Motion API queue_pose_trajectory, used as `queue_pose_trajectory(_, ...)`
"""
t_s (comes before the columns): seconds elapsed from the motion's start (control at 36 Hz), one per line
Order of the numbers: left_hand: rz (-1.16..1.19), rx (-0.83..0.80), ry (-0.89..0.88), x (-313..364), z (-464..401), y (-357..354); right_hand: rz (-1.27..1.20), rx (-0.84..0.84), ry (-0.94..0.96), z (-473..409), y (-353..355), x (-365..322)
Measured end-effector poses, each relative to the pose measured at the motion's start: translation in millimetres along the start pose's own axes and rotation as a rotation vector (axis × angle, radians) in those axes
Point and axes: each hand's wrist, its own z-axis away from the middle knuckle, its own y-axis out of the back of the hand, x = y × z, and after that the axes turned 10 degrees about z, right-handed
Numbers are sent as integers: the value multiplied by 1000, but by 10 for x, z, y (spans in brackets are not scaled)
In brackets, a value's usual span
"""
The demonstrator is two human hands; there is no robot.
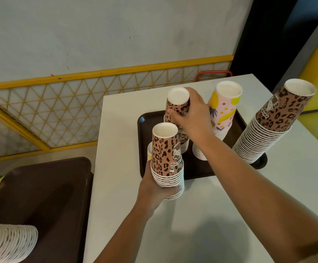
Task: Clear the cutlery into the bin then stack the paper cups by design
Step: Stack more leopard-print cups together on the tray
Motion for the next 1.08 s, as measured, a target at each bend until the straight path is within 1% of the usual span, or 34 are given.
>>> queue_pose_trajectory(0.11,-3,-11,-1,14,-3,-15,4,-126,-61,33,1,45)
queue_pose_trajectory(0.17,-9,-11,-4,10,-5,-17,-77,-93,-80,90,72,3)
queue_pose_trajectory(0.22,-15,-10,-9,13,2,-23,-217,-54,-70,173,181,-70)
queue_pose_trajectory(0.25,-15,-10,-10,9,0,-24,-283,-75,-63,215,238,-103)
queue_pose_trajectory(0.31,-15,-13,-8,26,-4,-30,-346,-203,-44,290,338,-153)
queue_pose_trajectory(0.39,-15,-7,-17,54,-41,-29,-198,-441,18,368,408,-204)
queue_pose_trajectory(0.44,-16,-5,-15,63,-64,-21,-134,-503,64,421,382,-220)
queue_pose_trajectory(0.61,-26,-19,-13,64,35,-64,-143,-426,60,587,418,-240)
queue_pose_trajectory(0.92,-12,-11,-31,109,63,-64,-205,-333,40,531,464,-278)
queue_pose_trajectory(1.03,-25,-26,-22,105,54,-64,-231,-267,30,485,511,-320)
queue_pose_trajectory(1.08,-18,-17,-2,95,53,-64,-295,-213,3,432,557,-354)
